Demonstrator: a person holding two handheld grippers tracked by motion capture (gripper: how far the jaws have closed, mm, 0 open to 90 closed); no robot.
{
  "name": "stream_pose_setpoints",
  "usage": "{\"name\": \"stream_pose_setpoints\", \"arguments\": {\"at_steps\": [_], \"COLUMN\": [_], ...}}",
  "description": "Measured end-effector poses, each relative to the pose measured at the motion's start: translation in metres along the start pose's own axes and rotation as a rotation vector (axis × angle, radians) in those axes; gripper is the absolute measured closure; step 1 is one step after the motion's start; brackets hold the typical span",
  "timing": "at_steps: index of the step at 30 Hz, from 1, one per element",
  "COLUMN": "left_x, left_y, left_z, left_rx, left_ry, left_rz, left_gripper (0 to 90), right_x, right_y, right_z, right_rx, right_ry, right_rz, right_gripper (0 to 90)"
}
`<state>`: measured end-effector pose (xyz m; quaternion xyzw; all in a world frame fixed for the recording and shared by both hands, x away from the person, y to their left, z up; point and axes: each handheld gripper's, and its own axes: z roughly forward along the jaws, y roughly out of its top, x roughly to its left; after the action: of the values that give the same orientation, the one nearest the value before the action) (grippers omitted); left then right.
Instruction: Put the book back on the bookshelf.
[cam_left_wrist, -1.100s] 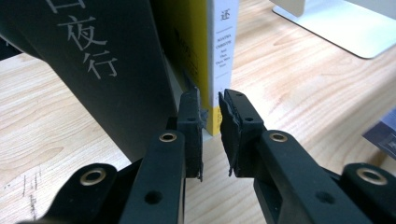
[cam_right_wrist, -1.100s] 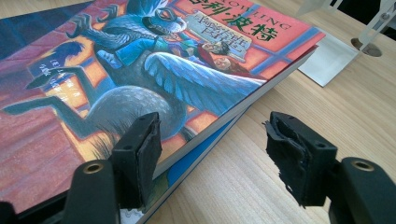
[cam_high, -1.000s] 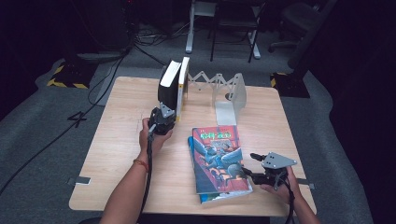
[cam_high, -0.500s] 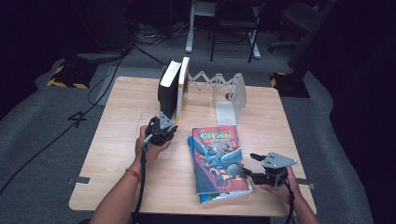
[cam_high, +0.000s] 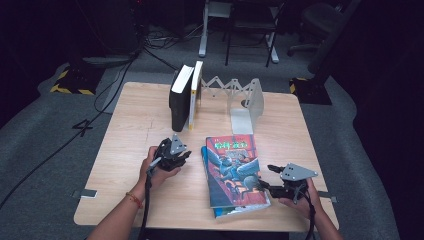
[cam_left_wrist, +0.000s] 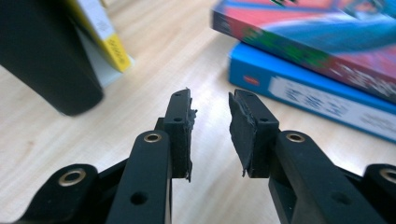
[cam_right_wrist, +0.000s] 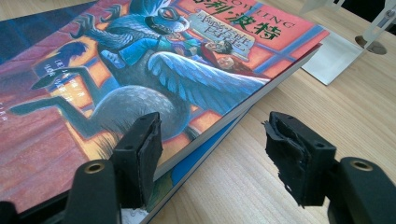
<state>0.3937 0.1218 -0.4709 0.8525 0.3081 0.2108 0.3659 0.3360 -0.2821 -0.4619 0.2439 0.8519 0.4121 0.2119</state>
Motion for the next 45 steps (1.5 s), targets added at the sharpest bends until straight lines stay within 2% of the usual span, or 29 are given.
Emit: {"name": "stream_pose_setpoints", "arguments": {"at_steps": [10,14,17,22,27,29,31,33,34,37,42,45], "left_x": [-0.025,-0.035,-0.042,-0.053,-0.065,-0.066,-0.07,-0.071,-0.072,-0.072,-0.066,-0.062], "left_y": [-0.019,-0.026,-0.032,-0.037,-0.042,-0.043,-0.044,-0.044,-0.044,-0.044,-0.045,-0.046], "left_z": [-0.013,-0.015,-0.016,-0.02,-0.025,-0.026,-0.025,-0.025,-0.025,-0.024,-0.019,-0.016], "left_rx": [0.03,0.045,0.059,0.065,0.071,0.072,0.083,0.082,0.083,0.079,0.076,0.075], "left_ry": [-0.078,-0.094,-0.122,-0.171,-0.224,-0.232,-0.24,-0.251,-0.257,-0.27,-0.296,-0.305], "left_rz": [0.076,0.081,0.088,0.099,0.134,0.133,0.154,0.153,0.156,0.154,0.109,0.092], "left_gripper": [64.4,59.1,56.5,53.2,48.2,46.1,42.9,40.7,39.4,37.4,30.2,25.3], "right_x": [0.0,0.001,0.003,0.011,0.012,0.012,0.012,0.013,0.011,0.009,-0.002,-0.006], "right_y": [0.001,0.003,0.01,0.015,0.016,0.016,0.016,0.015,0.015,0.015,0.014,0.014], "right_z": [-0.002,-0.005,-0.007,-0.003,-0.001,-0.001,0.002,0.003,0.005,0.009,0.019,0.023], "right_rx": [0.015,0.034,0.033,0.079,0.097,0.106,0.128,0.141,0.148,0.158,0.191,0.193], "right_ry": [0.028,0.062,0.112,0.133,0.164,0.178,0.19,0.193,0.206,0.224,0.277,0.305], "right_rz": [0.009,0.008,0.051,0.038,0.069,0.08,0.085,0.084,0.104,0.124,0.189,0.204], "right_gripper": [33.7,31.8,31.2,30.1,28.3,28.0,27.6,27.1,26.3,23.0,15.6,13.4]}}
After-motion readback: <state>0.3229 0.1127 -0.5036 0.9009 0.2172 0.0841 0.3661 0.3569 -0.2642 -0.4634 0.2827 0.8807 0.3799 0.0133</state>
